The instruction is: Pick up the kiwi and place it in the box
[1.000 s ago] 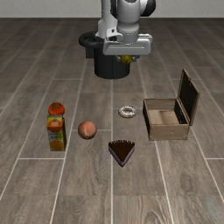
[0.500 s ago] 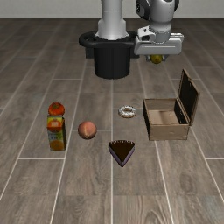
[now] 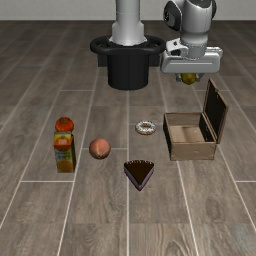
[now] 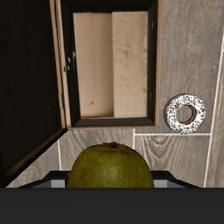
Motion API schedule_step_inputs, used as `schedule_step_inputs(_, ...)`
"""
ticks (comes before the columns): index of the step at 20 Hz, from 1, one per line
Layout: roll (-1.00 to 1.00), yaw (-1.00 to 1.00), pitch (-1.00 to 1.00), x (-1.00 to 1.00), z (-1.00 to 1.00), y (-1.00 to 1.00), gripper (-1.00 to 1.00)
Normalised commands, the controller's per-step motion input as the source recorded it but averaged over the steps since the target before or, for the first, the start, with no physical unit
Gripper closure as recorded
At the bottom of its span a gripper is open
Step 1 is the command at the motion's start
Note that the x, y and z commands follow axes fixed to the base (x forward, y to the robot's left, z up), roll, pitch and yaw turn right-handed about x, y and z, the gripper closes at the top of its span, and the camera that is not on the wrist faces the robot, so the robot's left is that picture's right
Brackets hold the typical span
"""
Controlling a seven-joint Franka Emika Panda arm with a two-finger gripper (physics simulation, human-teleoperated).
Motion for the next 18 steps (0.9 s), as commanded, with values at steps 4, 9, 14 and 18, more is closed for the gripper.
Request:
schedule_step_inputs(4,0.00,0.00,0.00,1.00,0.00,0.00,1.00)
schedule_step_inputs(9,0.00,0.00,0.00,0.20,0.00,0.00,-1.00)
schedule_step_inputs(14,0.00,0.00,0.00,0.00,0.00,0.00,-1.00)
schedule_step_inputs(18,0.00,0.00,0.00,0.00,0.00,0.00,-1.00)
